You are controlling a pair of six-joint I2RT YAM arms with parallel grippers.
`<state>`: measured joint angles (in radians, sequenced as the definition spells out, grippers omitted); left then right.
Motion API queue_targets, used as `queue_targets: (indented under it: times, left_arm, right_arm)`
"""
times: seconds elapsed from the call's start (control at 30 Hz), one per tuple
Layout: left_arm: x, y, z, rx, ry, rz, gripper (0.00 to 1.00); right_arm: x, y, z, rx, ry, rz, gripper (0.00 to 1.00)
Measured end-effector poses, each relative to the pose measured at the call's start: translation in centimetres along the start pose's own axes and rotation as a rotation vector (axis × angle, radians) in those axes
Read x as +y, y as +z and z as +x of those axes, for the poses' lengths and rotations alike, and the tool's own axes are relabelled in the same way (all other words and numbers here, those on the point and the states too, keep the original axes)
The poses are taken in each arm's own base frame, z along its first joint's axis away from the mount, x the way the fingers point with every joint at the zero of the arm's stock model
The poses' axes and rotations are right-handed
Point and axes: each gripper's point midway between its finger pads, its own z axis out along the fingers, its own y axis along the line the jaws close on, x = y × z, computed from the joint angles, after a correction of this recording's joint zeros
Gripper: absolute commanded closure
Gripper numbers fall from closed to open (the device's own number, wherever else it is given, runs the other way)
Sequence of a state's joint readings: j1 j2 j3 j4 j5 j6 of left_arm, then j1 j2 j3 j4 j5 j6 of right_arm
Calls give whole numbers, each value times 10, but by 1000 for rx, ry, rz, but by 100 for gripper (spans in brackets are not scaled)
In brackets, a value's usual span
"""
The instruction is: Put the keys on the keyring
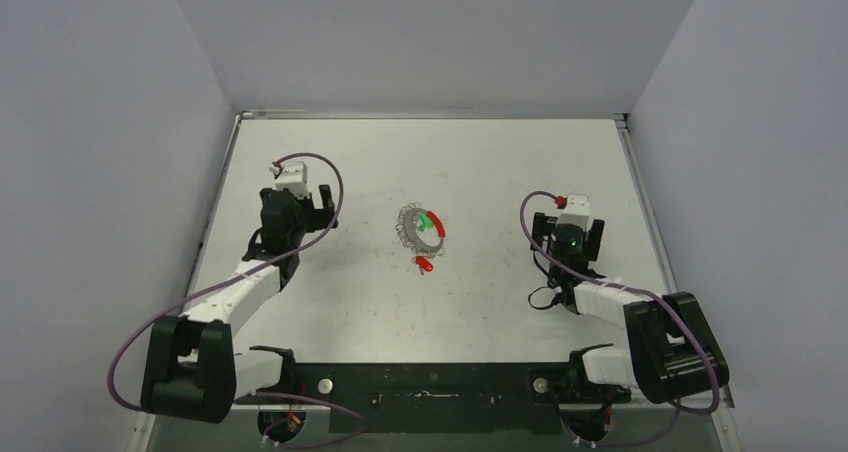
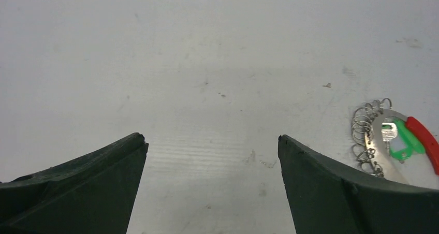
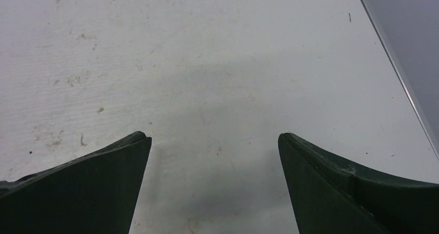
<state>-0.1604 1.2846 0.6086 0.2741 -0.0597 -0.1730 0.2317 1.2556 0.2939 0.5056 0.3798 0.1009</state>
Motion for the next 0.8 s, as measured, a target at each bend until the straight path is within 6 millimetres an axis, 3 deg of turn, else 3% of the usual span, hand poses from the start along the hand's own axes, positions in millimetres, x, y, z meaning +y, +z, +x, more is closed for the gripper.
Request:
queue_targets:
  times: [0.1,0.2,0.3,0.37,0.57,0.7,0.8]
  left_arm:
    - [24,-23,7,-40,21,-104,3]
    - [43,-30,29,-40,48,-185,3]
    - [62,-33,75,39,94,-246,3]
    - [70,-32,94,84,138,-262,3]
    - [79,-14,84,6,218,-257,3]
    - [86,1,80,-47,200,-249,3]
    - [96,9,93,-36,181,-264,3]
  right_arm:
    - [-3,9,4,-2,4,30,0]
    - [-6,17,4,-5,-3,61,0]
    - [-9,24,-4,-38,-9,93,0]
    - [-15,31,-7,-65,14,118,0]
    - [-22,44,13,-53,7,142,0]
    - [-19,48,6,-58,4,139,0]
    - [-18,52,-4,-80,17,141,0]
